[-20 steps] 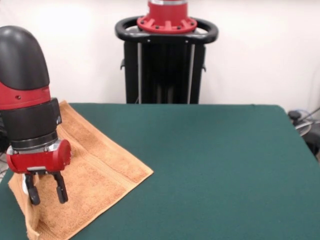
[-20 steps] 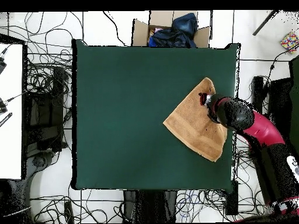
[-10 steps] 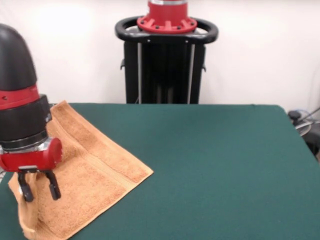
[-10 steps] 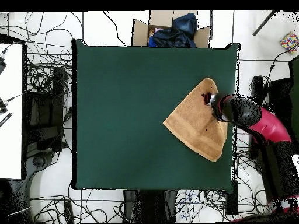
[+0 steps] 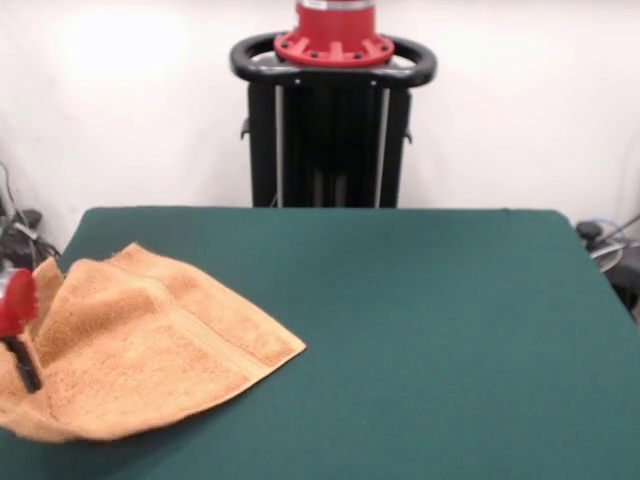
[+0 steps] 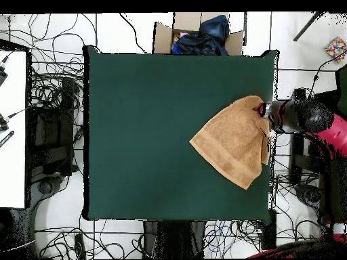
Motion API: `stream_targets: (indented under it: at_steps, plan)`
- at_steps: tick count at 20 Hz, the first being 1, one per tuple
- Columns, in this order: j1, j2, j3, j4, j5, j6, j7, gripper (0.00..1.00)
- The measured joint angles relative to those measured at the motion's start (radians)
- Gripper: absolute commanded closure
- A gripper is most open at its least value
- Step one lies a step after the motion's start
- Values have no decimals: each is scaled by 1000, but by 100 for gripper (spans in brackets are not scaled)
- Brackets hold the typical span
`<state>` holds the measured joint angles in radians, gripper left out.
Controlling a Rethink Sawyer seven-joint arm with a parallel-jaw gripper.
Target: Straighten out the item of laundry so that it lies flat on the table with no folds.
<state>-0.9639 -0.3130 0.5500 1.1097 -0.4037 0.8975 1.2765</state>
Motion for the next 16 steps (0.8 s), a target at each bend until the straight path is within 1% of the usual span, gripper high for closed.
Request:
stream_targets:
  at_steps: [6, 8, 13, 16]
  plan:
    - [6, 23, 0, -98, -13, 13, -71, 0]
    - [6, 22, 0, -106, -14, 12, -76, 0]
    - [6, 12, 0, -100, -14, 12, -76, 0]
    - [1, -29, 0, -52, -14, 7, -76, 0]
